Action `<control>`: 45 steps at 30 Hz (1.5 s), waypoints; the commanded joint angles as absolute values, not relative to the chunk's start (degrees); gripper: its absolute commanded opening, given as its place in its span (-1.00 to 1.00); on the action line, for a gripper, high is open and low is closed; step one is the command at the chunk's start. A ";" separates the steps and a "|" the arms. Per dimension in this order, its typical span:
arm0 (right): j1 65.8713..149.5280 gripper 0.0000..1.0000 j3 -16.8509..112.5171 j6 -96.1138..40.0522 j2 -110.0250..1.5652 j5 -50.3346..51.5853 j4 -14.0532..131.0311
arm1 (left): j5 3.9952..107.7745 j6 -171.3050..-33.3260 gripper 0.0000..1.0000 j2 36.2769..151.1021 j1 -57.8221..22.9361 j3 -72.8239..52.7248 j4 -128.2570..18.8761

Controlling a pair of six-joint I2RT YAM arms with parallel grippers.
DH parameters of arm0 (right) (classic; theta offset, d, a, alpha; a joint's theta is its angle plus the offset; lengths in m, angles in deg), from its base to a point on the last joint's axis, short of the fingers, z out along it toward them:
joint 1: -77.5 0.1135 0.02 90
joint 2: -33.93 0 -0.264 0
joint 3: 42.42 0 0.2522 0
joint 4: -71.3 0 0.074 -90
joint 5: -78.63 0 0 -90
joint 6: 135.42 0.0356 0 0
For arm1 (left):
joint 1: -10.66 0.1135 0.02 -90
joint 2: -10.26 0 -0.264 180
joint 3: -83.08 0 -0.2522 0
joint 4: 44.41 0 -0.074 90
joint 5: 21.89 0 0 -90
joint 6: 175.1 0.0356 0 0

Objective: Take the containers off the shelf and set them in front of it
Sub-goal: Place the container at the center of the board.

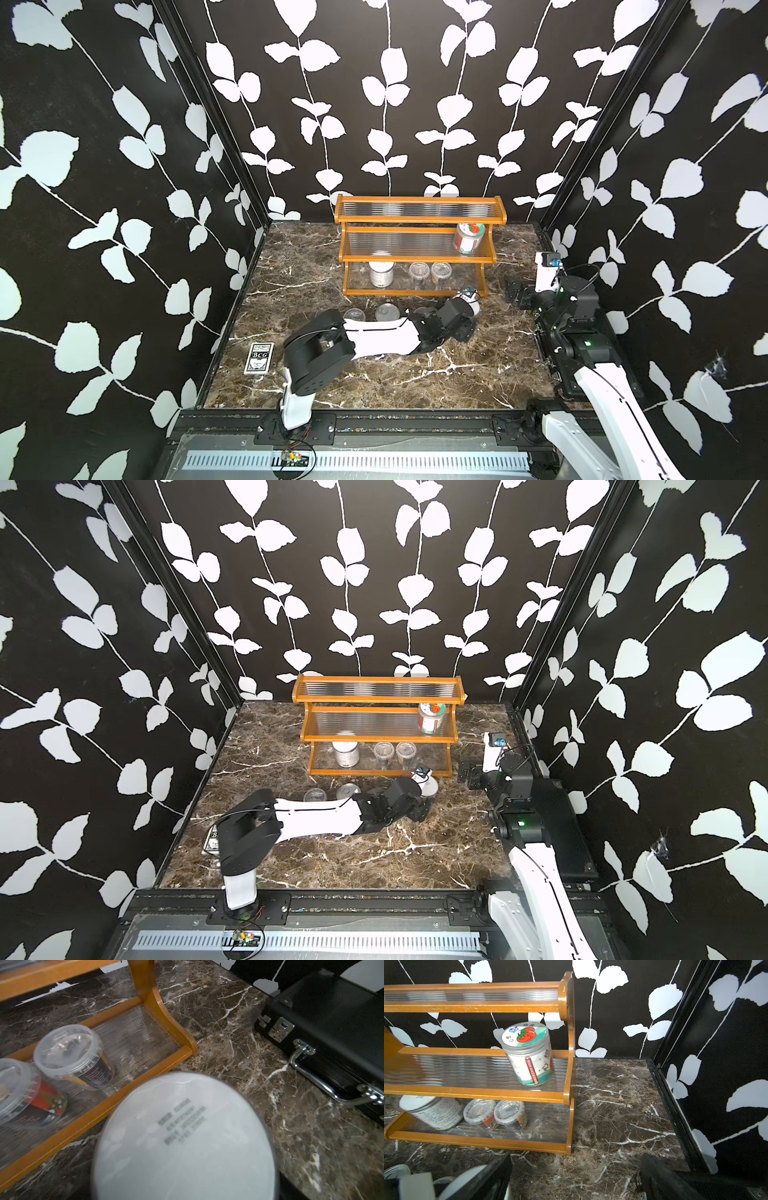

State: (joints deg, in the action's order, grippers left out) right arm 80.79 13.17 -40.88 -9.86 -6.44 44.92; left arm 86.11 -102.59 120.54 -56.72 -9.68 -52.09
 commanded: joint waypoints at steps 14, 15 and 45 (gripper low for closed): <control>80.03 1.00 12.57 -40.68 -9.39 -8.18 46.02 | 85.27 -104.25 0.36 127.51 -55.97 -6.10 -44.73; 80.04 0.99 12.58 -40.68 -9.46 -8.08 46.16 | 85.26 -104.28 0.37 127.59 -55.89 -6.48 -44.89; 79.86 1.00 11.20 -39.59 -9.83 -6.23 47.62 | 87.46 -104.79 0.80 123.02 -55.70 -12.14 -49.84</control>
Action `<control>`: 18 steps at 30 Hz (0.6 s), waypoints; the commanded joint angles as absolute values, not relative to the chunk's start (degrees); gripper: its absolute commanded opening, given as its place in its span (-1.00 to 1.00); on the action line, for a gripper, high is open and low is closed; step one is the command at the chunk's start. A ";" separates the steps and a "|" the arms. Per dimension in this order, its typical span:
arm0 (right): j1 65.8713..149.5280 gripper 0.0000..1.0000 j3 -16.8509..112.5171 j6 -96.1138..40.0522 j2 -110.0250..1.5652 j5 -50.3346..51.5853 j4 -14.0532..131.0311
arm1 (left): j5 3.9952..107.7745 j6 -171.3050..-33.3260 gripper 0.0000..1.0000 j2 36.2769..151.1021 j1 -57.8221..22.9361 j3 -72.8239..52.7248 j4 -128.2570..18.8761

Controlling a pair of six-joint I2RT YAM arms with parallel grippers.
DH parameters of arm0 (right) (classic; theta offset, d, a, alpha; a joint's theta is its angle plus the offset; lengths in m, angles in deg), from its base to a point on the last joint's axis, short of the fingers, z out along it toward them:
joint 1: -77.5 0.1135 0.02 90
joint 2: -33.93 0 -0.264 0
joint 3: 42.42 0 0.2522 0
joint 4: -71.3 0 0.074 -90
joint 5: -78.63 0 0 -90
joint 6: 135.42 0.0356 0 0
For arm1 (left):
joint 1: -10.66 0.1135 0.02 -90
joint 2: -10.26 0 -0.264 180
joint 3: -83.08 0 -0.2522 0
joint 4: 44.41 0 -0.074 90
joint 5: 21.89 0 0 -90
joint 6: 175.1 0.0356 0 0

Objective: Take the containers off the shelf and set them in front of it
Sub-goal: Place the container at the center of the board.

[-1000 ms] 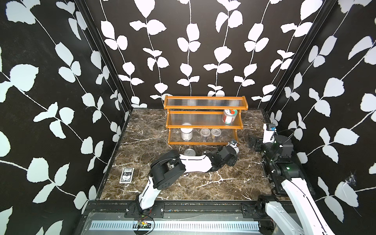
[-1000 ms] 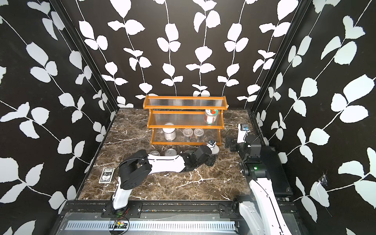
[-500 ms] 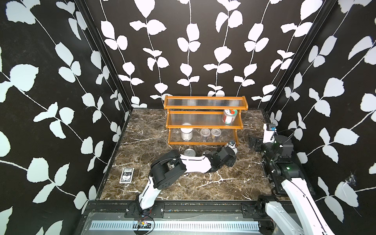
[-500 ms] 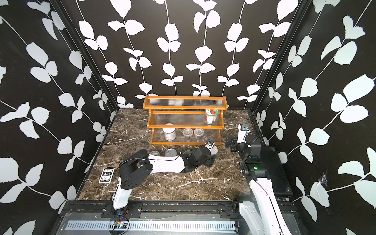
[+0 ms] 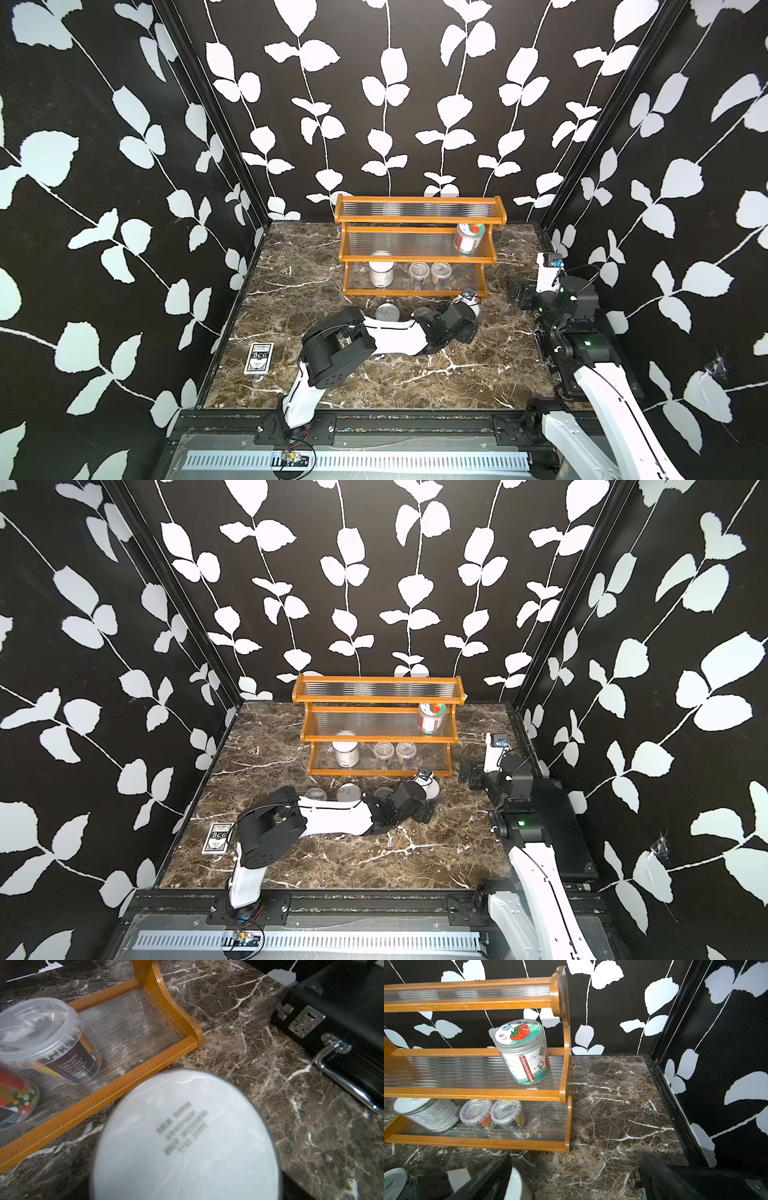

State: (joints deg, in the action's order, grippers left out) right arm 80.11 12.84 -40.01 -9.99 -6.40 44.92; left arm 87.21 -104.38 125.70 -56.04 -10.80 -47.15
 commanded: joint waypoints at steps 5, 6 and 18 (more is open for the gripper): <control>79.87 1.00 11.20 -39.35 -9.66 -6.15 47.69 | 87.10 -104.36 0.92 122.55 -55.71 -11.87 -49.58; 79.87 1.00 11.17 -39.33 -9.66 -6.10 47.71 | 87.18 -104.43 0.93 122.35 -55.70 -11.85 -49.57; 79.87 1.00 11.34 -39.24 -9.48 -5.92 48.07 | 86.94 -103.84 0.97 119.64 -55.65 -9.72 -50.23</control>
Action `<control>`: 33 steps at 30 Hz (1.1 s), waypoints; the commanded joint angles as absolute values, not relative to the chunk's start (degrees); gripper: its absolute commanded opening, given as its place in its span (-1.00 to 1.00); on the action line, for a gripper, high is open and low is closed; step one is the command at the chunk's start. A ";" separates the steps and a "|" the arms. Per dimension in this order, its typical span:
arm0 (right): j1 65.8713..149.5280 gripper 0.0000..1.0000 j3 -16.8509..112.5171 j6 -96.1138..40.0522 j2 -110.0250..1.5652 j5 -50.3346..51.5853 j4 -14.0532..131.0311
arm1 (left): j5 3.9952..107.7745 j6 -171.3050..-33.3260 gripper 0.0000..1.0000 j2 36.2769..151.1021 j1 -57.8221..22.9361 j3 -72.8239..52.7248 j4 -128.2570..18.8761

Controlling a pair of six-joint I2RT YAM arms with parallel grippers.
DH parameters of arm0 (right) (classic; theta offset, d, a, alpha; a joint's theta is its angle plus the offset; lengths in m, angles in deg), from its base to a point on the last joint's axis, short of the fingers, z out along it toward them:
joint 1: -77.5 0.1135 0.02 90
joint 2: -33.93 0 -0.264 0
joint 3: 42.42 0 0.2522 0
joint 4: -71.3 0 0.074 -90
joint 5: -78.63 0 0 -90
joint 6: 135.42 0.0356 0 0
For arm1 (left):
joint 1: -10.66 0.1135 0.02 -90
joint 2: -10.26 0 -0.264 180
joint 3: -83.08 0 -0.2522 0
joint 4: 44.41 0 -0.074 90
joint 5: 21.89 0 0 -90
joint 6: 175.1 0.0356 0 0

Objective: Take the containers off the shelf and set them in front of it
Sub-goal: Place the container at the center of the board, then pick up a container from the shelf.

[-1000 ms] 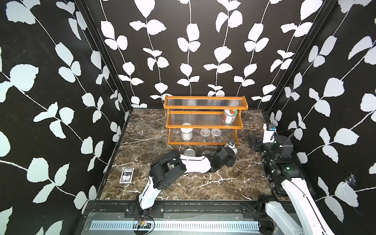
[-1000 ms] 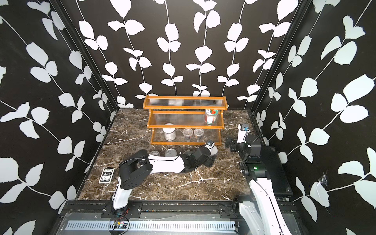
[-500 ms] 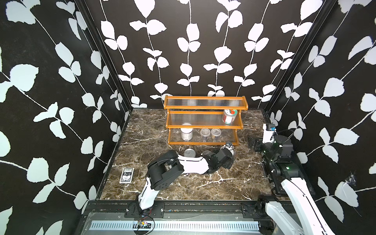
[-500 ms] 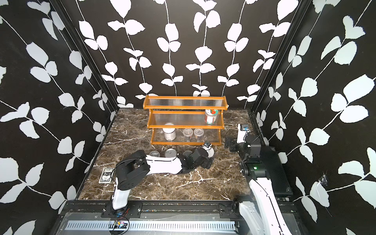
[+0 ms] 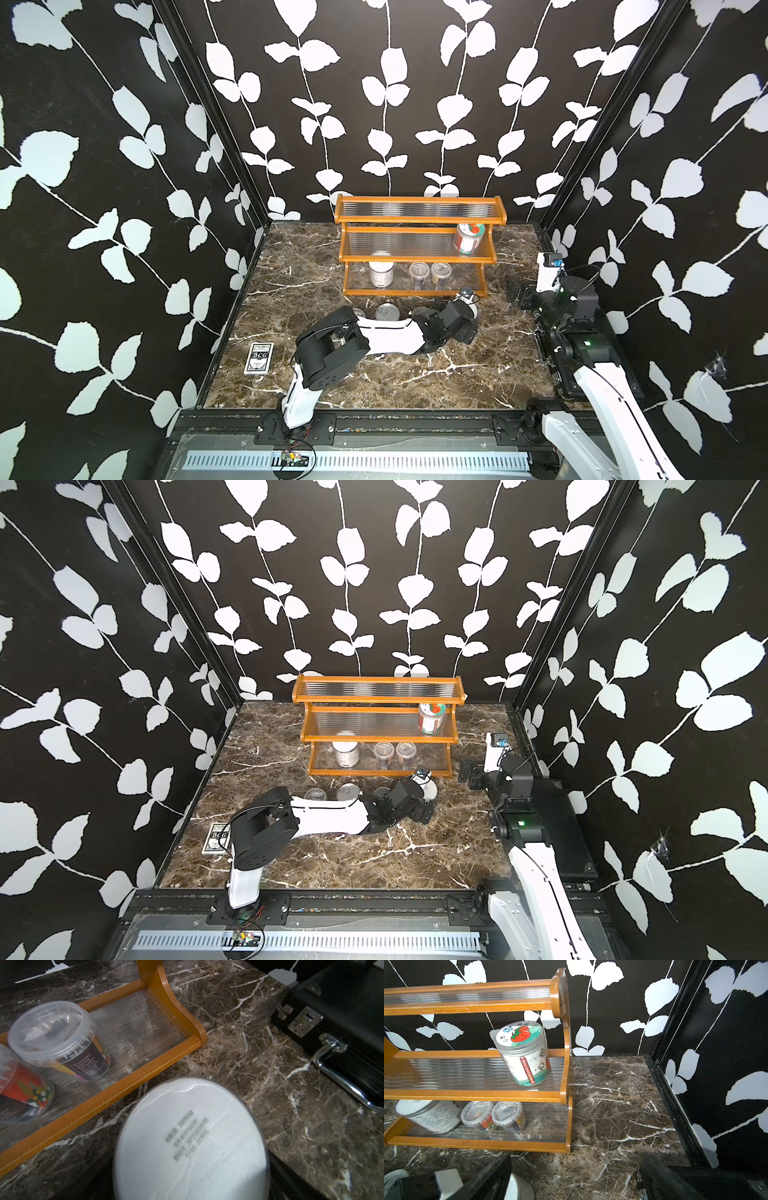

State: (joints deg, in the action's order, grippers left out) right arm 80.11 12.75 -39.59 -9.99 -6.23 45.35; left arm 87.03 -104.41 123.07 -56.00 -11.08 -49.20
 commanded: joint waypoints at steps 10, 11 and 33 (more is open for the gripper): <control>79.78 1.00 12.78 -39.67 -9.91 -5.22 48.05 | 87.86 -99.61 0.97 114.96 -55.67 -8.75 -57.86; 79.78 1.00 12.90 -39.97 -10.08 -4.47 48.11 | 87.64 -98.76 0.97 114.11 -55.62 -8.60 -59.38; 85.58 1.00 19.01 -40.05 -23.81 6.90 56.91 | 66.59 -87.32 0.97 90.37 -38.70 -16.64 -69.51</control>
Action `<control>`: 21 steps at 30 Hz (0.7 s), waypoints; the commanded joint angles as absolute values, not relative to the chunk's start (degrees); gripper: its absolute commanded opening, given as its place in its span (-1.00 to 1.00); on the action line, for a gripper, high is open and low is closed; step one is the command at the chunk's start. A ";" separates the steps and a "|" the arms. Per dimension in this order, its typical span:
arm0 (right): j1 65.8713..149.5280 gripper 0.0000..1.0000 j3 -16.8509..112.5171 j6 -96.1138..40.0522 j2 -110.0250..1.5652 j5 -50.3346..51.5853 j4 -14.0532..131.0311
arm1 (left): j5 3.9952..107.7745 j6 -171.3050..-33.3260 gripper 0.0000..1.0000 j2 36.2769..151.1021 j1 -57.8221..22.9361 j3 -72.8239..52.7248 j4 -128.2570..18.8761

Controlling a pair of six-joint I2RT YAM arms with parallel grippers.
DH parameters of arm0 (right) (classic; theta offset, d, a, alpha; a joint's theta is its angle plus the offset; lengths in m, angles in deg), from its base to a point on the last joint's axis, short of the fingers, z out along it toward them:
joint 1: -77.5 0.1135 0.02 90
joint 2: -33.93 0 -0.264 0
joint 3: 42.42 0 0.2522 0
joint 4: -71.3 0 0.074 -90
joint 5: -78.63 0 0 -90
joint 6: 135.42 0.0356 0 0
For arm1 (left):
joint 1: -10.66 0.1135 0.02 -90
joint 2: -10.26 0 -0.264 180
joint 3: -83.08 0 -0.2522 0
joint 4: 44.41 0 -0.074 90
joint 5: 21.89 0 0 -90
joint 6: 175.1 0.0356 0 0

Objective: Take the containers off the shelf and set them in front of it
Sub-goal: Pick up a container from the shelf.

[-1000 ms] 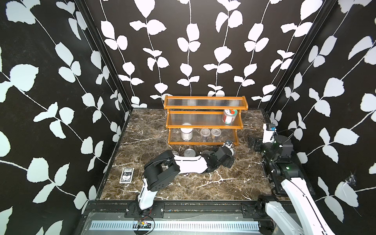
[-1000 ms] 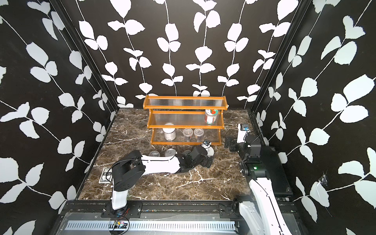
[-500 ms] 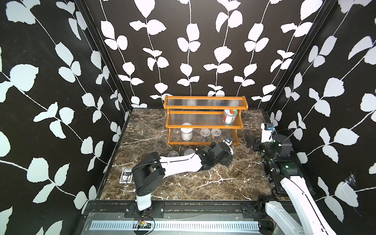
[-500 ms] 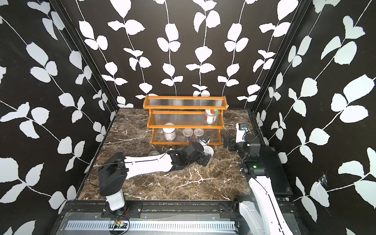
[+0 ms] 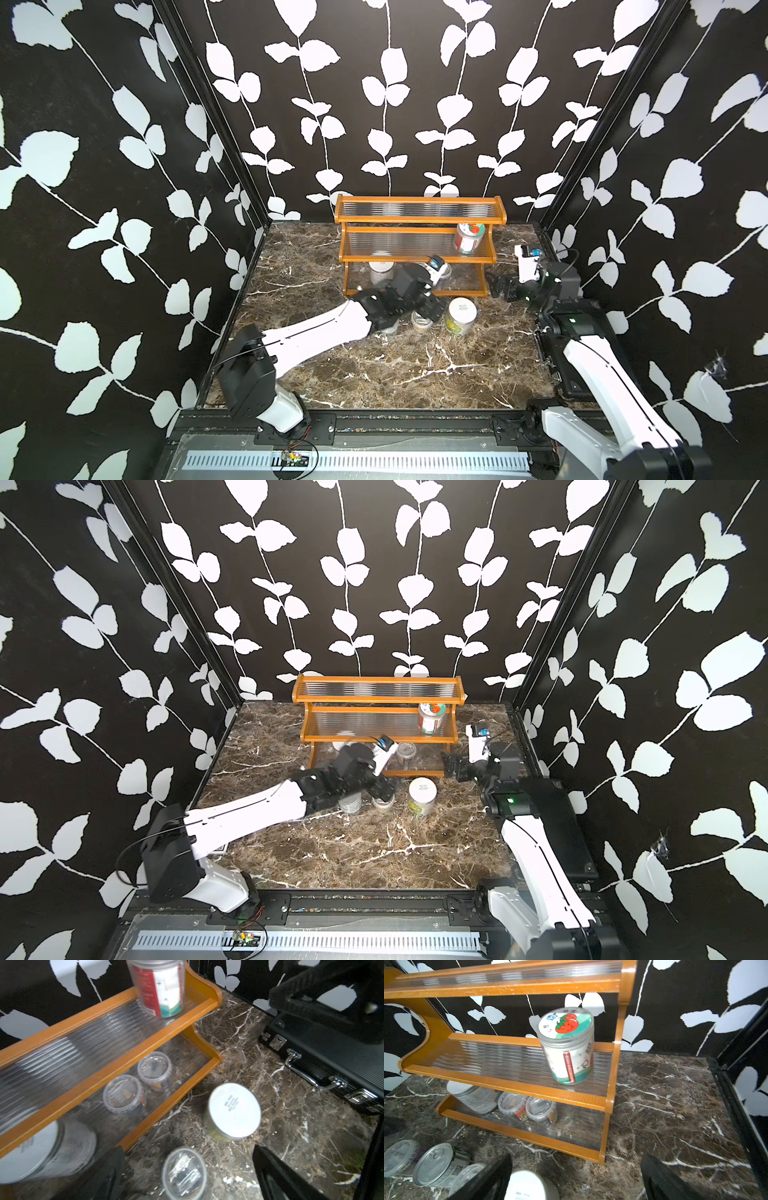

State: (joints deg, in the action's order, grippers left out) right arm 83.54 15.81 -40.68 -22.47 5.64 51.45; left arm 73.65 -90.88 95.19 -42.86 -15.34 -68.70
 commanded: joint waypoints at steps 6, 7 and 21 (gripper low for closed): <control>89.49 1.00 19.64 -39.02 -27.30 4.01 60.58 | 58.26 -85.48 0.97 83.41 -29.00 -19.96 -67.99; 89.74 1.00 19.80 -38.92 -27.76 3.59 61.07 | 57.53 -85.77 0.97 82.20 -26.90 -20.79 -67.40; 91.38 1.00 26.27 -38.60 -39.82 -3.91 70.20 | 48.45 -95.88 0.97 75.73 -12.30 -34.22 -50.92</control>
State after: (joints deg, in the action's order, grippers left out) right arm 90.93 22.17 -39.13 -38.03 -1.81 64.98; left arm 51.58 -93.15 77.33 -13.24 -33.92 -56.52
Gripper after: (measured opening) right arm 0.997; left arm 0.987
